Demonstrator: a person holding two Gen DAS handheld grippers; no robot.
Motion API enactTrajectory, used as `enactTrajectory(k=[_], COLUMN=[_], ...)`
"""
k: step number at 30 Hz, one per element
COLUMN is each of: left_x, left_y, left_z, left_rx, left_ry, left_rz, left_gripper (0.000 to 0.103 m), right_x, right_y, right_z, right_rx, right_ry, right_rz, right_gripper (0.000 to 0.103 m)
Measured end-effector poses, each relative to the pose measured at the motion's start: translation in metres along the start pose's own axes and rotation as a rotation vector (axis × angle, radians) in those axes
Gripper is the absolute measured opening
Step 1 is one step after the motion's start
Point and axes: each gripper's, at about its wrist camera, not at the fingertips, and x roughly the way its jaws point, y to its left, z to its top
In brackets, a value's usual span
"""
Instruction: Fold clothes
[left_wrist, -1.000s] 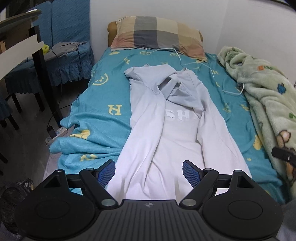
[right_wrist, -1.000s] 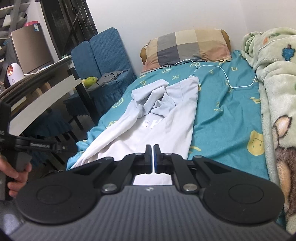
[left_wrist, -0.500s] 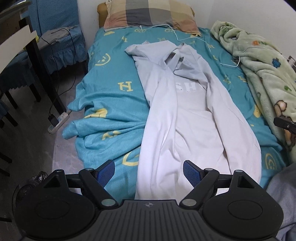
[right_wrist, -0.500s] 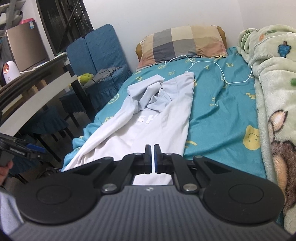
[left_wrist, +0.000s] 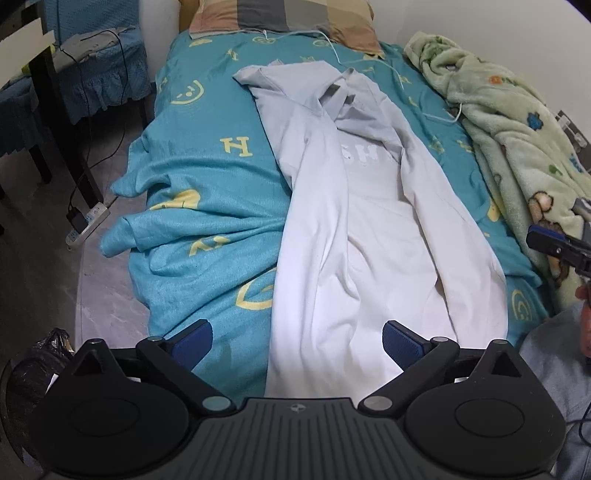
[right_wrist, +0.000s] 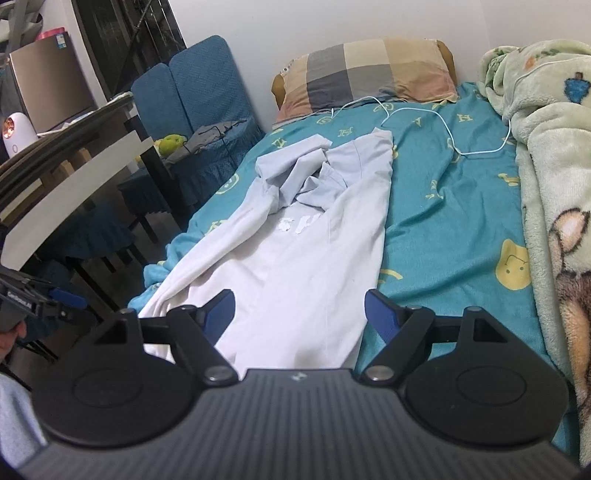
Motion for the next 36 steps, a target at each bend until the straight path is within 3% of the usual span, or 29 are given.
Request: enactTrajectory(k=[7, 19, 29, 31, 34, 35, 36], left_x=[0.019, 0.035, 0.053, 0.059, 0.063, 0.064, 0.065], left_y=[0.002, 0.021, 0.039, 0.04, 0.029, 0.021, 0.012], left_z=[-0.009, -0.021, -0.029, -0.032, -0.035, -0.035, -0.035], left_rx=[0.111, 0.053, 0.038, 0.027, 0.067, 0.105, 0.143], left_ry=[0.088, 0.112, 0.15, 0.168, 0.188, 0.209, 0.229], left_rz=[-0.074, -0.212, -0.218, -0.239, -0.27, -0.255, -0.239], left_gripper=[0.1, 0.1, 0.099, 0.095, 0.079, 0.067, 0.045], right_x=[0.004, 0.012, 0.022, 0.025, 0.028, 0.029, 0.03], right_y=[-0.001, -0.004, -0.013, -0.013, -0.013, -0.013, -0.013], right_z=[-0.001, -0.003, -0.004, -0.005, -0.005, -0.005, -0.005], right_rx=[0.011, 0.037, 0.093, 0.097, 0.102, 0.104, 0.105], right_ry=[0.013, 0.048, 0.083, 0.09, 0.1, 0.103, 0.105], right_rz=[-0.002, -0.001, 0.004, 0.004, 0.003, 0.003, 0.004], right_gripper=[0.079, 0.079, 0.079, 0.079, 0.079, 0.079, 0.079])
